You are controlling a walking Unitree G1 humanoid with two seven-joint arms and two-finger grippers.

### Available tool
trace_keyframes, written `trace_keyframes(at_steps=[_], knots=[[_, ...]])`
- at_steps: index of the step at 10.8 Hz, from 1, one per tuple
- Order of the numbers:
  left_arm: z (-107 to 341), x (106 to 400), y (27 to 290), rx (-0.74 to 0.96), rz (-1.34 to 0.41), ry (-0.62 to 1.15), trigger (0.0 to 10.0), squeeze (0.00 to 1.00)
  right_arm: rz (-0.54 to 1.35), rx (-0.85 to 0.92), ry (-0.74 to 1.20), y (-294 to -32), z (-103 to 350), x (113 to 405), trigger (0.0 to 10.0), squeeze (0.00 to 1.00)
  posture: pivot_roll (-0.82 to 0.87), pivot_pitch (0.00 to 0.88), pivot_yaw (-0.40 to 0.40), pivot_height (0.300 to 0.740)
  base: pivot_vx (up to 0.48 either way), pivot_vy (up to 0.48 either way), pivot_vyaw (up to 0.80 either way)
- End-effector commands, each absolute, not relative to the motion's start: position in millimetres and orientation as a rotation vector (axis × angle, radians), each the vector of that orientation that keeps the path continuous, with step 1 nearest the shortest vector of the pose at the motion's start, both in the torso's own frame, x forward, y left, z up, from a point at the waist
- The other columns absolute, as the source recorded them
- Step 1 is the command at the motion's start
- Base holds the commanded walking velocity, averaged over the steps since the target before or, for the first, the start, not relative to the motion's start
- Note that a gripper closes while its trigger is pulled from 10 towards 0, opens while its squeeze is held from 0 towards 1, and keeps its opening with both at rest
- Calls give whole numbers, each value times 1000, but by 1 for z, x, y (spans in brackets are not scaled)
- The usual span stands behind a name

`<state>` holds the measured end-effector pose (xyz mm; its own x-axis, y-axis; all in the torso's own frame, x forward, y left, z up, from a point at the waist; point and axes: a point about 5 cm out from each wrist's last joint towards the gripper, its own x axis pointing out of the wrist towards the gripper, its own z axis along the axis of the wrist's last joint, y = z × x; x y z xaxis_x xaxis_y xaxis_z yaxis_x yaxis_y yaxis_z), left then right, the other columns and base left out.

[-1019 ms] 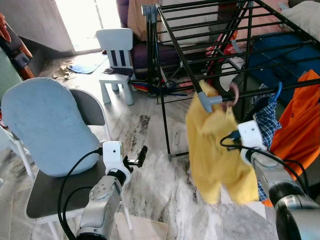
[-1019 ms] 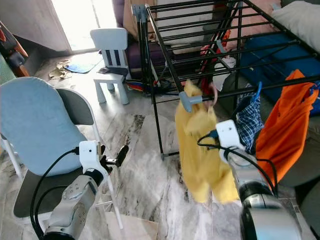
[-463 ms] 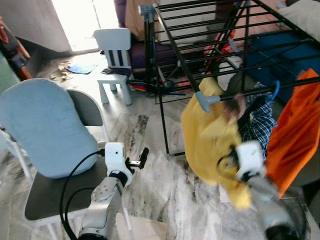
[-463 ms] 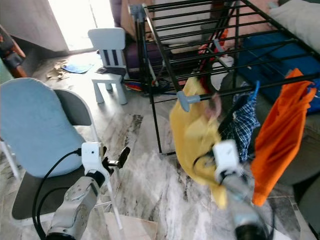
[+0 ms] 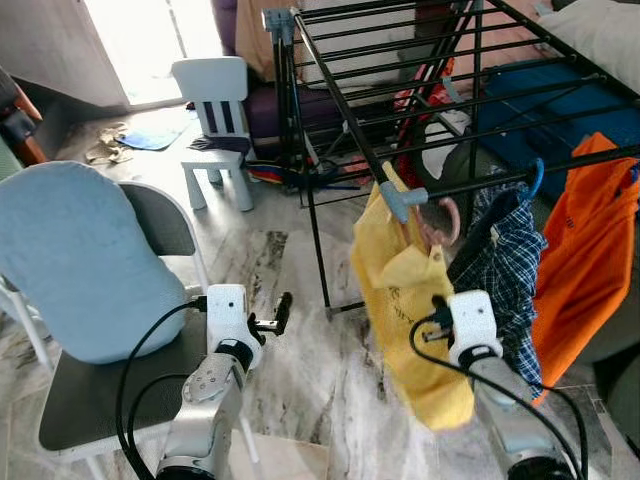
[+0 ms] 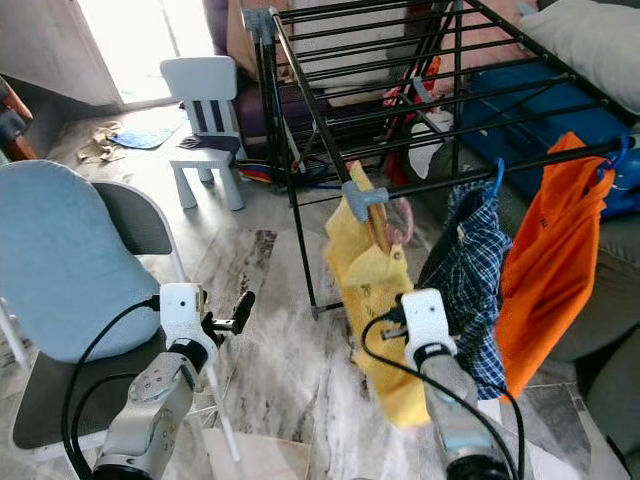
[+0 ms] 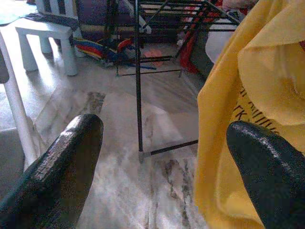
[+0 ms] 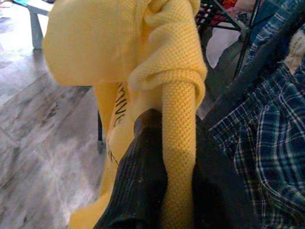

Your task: Hang hanger

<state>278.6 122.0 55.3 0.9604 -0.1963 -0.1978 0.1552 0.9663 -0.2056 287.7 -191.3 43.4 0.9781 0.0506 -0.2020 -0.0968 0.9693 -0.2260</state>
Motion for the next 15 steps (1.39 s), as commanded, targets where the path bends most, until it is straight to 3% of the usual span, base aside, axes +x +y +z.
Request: trace_keyframes(at_steps=[1,15], knots=[[56,280,126,-171,-157,211,10000,0,71,-230,131,-191,59,297,10000,0,-250,0,46,740,0,0,0],[63,288,124,-152,-142,180,10000,0,84,-223,145,-185,62,301,10000,0,-252,0,49,740,-305,0,0]])
